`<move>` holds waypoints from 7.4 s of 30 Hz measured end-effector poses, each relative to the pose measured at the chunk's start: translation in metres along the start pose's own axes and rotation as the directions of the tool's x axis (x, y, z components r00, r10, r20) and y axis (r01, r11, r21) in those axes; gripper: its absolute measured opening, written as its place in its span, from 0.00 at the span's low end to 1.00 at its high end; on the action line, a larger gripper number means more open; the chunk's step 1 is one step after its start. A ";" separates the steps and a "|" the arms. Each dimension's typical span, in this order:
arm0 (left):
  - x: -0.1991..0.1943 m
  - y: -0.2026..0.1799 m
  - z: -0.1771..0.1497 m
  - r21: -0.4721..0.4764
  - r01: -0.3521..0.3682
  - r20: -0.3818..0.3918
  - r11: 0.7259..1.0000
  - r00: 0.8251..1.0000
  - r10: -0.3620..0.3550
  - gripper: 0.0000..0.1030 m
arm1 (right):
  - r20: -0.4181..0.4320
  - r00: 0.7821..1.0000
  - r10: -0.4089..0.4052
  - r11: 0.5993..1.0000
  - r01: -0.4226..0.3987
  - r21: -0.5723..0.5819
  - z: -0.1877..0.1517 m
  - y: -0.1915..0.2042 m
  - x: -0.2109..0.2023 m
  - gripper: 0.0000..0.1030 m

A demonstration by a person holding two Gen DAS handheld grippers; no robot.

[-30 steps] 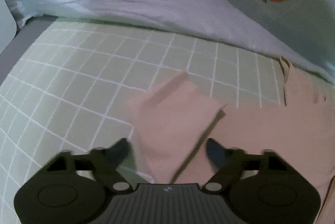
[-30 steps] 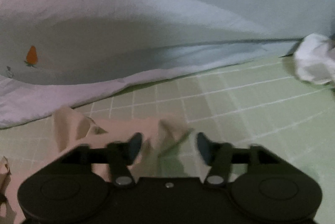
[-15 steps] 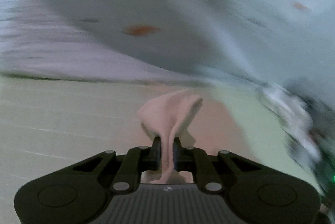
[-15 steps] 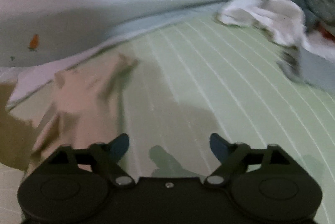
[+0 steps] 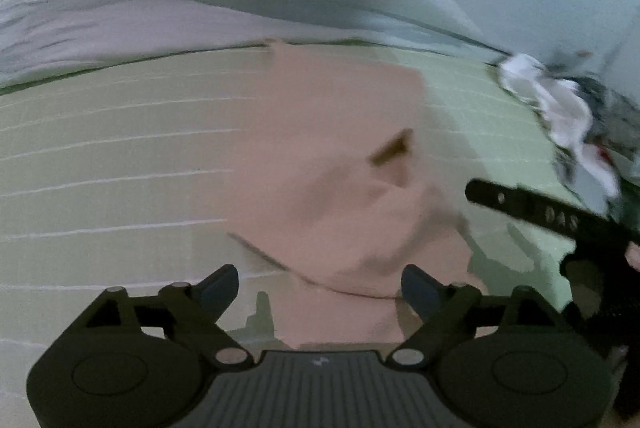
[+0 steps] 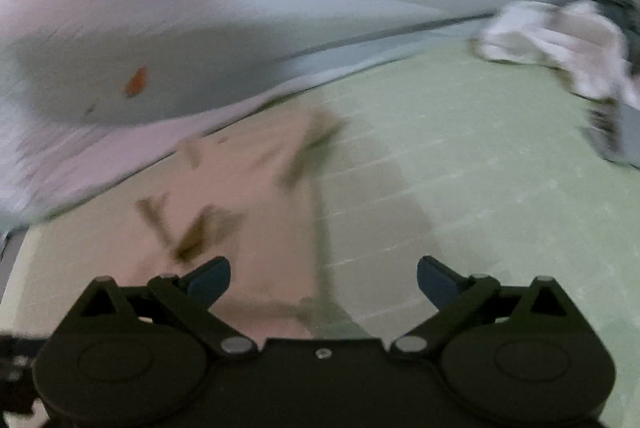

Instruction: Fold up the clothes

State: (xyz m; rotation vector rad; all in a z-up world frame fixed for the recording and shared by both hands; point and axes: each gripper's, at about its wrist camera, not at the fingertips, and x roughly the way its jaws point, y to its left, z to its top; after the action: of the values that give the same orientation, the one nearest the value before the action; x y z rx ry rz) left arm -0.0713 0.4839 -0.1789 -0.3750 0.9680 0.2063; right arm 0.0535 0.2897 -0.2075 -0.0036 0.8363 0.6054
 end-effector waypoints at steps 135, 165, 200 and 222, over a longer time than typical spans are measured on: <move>-0.160 -0.047 -0.012 0.129 0.169 0.231 0.977 0.953 -0.195 0.08 | 0.035 0.890 0.455 0.856 -0.448 0.259 0.000 -0.037 -0.156 0.16; 0.065 0.059 0.117 -0.228 0.037 0.200 0.973 0.980 0.010 0.81 | 0.054 0.969 0.243 0.722 -0.218 0.657 0.088 -0.133 0.078 0.90; -0.032 0.060 0.013 -0.401 0.214 0.267 0.891 0.957 -0.110 0.14 | -0.019 0.883 0.470 0.861 -0.453 0.230 0.043 0.007 0.006 0.23; -0.169 0.390 -0.097 -0.775 -0.050 0.200 0.630 0.926 0.320 0.13 | -0.410 0.640 0.650 0.742 -0.650 0.161 -0.039 0.395 0.111 0.21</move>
State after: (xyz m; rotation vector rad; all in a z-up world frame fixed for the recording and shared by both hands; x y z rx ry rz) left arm -0.3696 0.8024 -0.1721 -0.9918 0.5414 0.8694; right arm -0.1162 0.6648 -0.2208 0.1766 1.3001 1.3349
